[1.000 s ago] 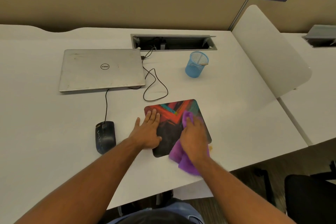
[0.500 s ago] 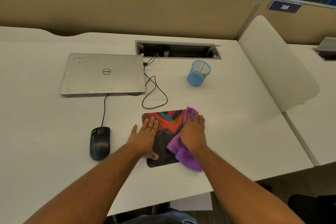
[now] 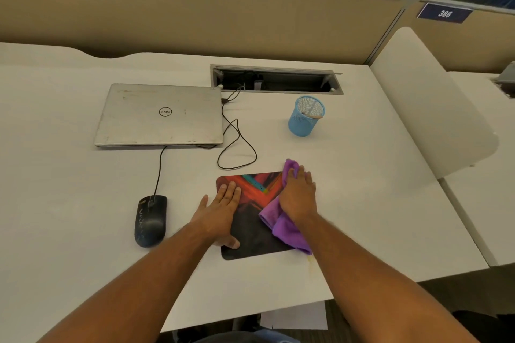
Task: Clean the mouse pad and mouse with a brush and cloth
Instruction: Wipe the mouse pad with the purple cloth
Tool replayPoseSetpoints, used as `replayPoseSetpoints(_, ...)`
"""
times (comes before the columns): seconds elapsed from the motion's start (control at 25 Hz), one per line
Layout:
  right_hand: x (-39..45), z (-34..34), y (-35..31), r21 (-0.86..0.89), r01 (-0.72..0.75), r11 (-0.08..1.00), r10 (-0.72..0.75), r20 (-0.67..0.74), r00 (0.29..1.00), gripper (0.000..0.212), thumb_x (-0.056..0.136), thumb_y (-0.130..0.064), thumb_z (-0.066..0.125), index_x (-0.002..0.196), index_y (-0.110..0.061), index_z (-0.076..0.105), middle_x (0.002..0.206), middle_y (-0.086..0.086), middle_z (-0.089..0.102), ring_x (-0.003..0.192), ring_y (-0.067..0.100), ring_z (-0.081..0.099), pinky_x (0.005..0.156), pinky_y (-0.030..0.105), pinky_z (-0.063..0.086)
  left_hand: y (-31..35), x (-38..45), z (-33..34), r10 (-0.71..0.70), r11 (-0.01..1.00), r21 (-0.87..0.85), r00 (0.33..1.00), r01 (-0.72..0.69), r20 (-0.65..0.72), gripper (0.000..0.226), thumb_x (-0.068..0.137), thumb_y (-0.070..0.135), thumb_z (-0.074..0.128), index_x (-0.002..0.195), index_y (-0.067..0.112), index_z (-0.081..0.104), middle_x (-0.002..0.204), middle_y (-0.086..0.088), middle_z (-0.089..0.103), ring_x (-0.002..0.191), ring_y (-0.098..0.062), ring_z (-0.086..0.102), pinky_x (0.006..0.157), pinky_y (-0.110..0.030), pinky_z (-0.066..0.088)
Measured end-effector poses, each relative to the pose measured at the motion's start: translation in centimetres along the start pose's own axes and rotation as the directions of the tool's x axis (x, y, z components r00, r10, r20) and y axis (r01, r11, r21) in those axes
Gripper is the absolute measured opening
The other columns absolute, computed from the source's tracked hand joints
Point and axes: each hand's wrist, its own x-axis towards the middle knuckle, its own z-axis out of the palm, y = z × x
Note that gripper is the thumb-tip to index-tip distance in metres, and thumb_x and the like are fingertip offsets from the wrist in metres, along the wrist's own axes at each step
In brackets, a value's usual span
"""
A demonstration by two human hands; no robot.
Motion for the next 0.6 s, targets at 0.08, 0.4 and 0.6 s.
replayPoseSetpoints(0.08, -0.8, 0.3, -1.0, 0.013, 0.026, 1.0, -0.026, -0.027, 0.999, 0.077, 0.103, -0.014, 0.046, 0.163, -0.007, -0.002, 0.172, 0.016, -0.002, 0.158, 0.036, 0.001, 0.129, 0.047, 0.005, -0.1, 0.0, -0.1, 0.002, 1.0, -0.009, 1.0, -0.002, 0.0, 0.135, 0.075, 0.057, 0.077, 0.152, 0.02, -0.027, 0.16, 0.0, -0.032, 0.148, -0.021, -0.025, 0.12, -0.054, -0.003)
replayPoseSetpoints(0.4, -3.7, 3.4, -0.8, 0.001, 0.203, 0.979, -0.203, -0.023, 0.979, 0.076, 0.103, -0.012, 0.043, 0.164, -0.017, -0.001, 0.172, 0.01, -0.008, 0.159, 0.032, -0.003, 0.129, 0.043, 0.002, -0.1, -0.2, -0.2, 0.006, 1.0, -0.022, 1.0, -0.007, -0.01, 0.135, 0.075, 0.055, 0.078, 0.153, 0.021, -0.026, 0.159, 0.001, -0.032, 0.148, -0.02, -0.025, 0.12, -0.053, -0.002)
replayPoseSetpoints(0.6, 0.9, 0.5, -0.8, 0.037, -0.026, 0.999, 0.025, 0.011, 1.0, 0.079, 0.103, -0.013, 0.049, 0.163, -0.009, -0.003, 0.171, 0.016, -0.005, 0.158, 0.037, -0.001, 0.129, 0.047, 0.006, -0.1, -0.2, -0.3, -0.002, 0.999, -0.039, 1.0, 0.002, 0.001, 0.134, 0.075, 0.055, 0.078, 0.152, 0.023, -0.026, 0.16, 0.003, -0.032, 0.148, -0.019, -0.025, 0.12, -0.053, -0.002)
